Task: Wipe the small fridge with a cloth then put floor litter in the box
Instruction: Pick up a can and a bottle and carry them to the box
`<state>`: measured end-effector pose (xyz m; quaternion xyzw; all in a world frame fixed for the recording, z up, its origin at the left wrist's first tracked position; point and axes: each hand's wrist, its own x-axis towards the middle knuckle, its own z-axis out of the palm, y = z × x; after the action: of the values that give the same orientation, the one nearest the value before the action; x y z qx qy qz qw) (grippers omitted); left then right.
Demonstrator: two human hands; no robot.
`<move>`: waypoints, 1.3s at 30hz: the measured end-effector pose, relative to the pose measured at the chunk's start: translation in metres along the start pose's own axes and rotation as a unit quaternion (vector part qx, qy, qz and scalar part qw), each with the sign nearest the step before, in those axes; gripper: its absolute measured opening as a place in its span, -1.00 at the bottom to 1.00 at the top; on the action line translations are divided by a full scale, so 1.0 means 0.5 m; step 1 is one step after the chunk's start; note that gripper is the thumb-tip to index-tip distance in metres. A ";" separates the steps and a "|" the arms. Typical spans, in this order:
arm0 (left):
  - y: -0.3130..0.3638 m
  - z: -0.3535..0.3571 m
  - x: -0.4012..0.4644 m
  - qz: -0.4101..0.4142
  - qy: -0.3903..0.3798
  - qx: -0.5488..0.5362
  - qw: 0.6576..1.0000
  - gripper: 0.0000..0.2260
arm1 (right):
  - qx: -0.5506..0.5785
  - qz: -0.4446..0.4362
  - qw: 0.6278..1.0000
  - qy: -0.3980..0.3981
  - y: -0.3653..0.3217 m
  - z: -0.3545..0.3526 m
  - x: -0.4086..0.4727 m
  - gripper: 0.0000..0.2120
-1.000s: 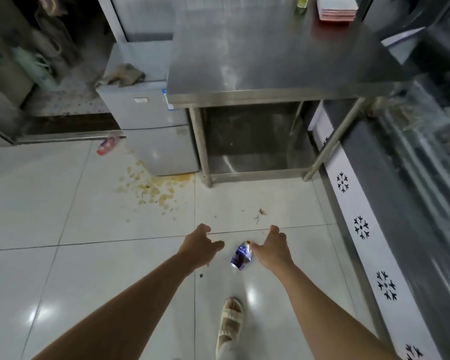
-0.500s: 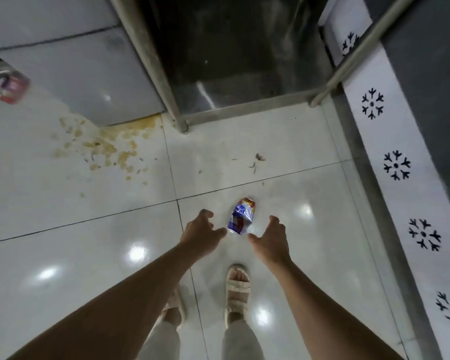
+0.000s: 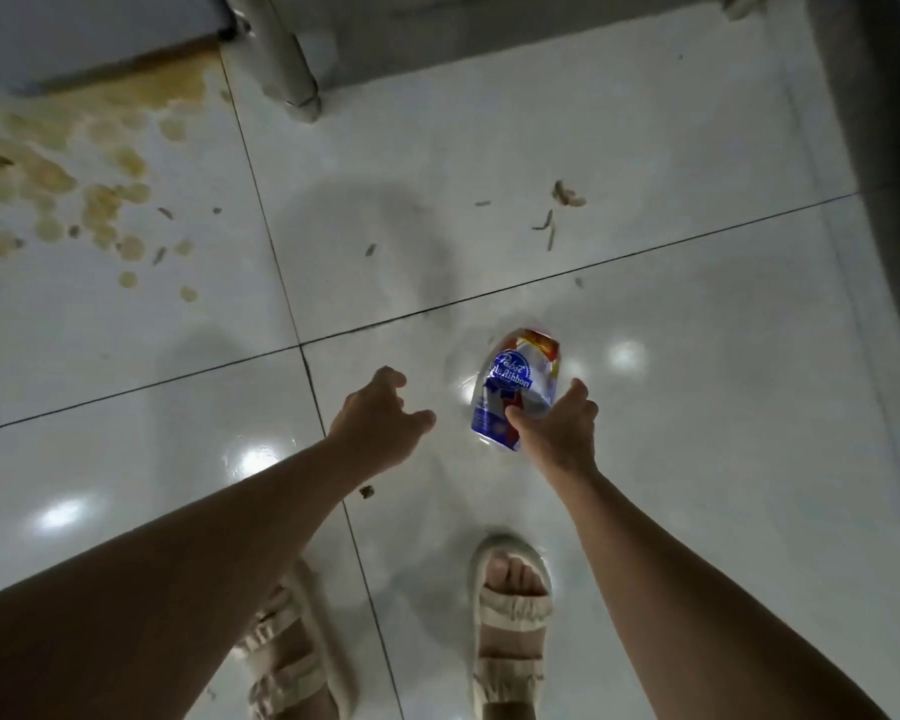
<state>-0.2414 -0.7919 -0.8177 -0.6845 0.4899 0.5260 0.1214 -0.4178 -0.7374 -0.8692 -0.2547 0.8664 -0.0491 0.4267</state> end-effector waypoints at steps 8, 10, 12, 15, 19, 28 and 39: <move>-0.081 0.029 0.084 -0.013 0.000 0.006 1.000 -0.52 | 0.109 0.061 0.991 0.038 0.039 0.088 0.098 -0.32; -0.088 0.025 0.083 -0.014 0.004 0.008 1.000 -0.52 | 0.120 0.090 0.986 0.068 0.032 0.091 0.101 -0.45; -0.090 0.015 0.071 -0.016 0.006 0.007 1.000 -0.53 | 0.067 0.086 0.990 0.093 0.020 0.085 0.097 -0.61; -0.089 -0.016 0.034 -0.028 0.008 -0.010 1.000 -0.53 | -0.044 0.037 0.996 0.072 -0.016 0.067 0.061 -0.73; -0.082 -0.084 -0.044 -0.042 0.029 -0.056 0.997 -0.54 | -0.069 -0.021 0.996 0.053 -0.087 0.034 -0.030 -0.71; -0.080 -0.323 -0.340 -0.059 0.124 -0.148 0.979 -0.55 | -0.107 -0.191 0.975 -0.038 -0.337 -0.079 -0.375 -0.83; -0.192 -0.649 -0.752 -0.094 0.244 -0.285 0.922 -0.55 | -0.104 -0.325 0.937 -0.076 -0.686 -0.189 -0.835 -0.84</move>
<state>0.0429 -0.7618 -0.4001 -0.8402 0.2675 0.4463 -0.1528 -0.1416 -0.8452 -0.4077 -0.5682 0.7016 -0.0745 0.4235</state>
